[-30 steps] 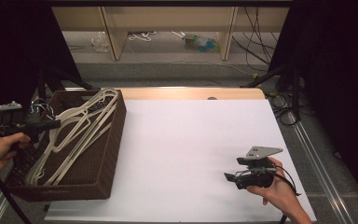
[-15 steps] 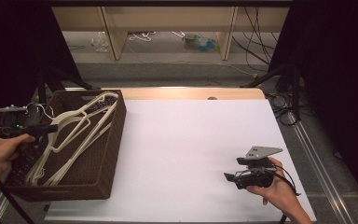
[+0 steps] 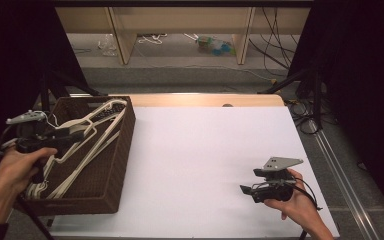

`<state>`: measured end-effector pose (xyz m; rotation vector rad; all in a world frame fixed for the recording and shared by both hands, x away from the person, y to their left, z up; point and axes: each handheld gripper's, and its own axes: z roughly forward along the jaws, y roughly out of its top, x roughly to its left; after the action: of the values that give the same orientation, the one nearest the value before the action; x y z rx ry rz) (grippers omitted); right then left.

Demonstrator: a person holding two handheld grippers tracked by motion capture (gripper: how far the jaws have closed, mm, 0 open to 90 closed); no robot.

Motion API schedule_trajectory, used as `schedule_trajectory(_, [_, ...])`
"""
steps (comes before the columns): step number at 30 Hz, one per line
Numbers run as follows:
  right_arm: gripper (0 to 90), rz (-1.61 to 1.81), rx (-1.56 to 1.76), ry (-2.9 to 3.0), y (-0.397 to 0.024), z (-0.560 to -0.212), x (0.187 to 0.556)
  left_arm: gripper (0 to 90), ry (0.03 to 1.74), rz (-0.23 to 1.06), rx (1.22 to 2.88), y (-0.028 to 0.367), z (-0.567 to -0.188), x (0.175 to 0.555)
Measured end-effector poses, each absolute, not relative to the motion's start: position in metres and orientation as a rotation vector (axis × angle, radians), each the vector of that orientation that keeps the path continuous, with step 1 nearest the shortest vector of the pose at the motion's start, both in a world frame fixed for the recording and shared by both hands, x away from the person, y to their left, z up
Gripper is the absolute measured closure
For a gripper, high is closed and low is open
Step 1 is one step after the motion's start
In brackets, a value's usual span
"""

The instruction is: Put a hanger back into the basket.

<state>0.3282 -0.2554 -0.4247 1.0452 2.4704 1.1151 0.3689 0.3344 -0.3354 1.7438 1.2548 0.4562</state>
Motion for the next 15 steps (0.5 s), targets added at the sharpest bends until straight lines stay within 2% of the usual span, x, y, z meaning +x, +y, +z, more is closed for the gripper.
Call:
schedule_trajectory(10, [24.5, 1.159, 1.047, 2.451, -0.257, -0.425, 0.328, 28.7, 1.000, 0.369, 1.727, 0.252, -0.337, 0.343])
schedule_trajectory(15, [23.5, 1.195, 1.048, 2.426, -0.258, -0.426, 0.327, 23.3, 0.945, 0.358, 1.727, 0.221, -0.348, 0.334])
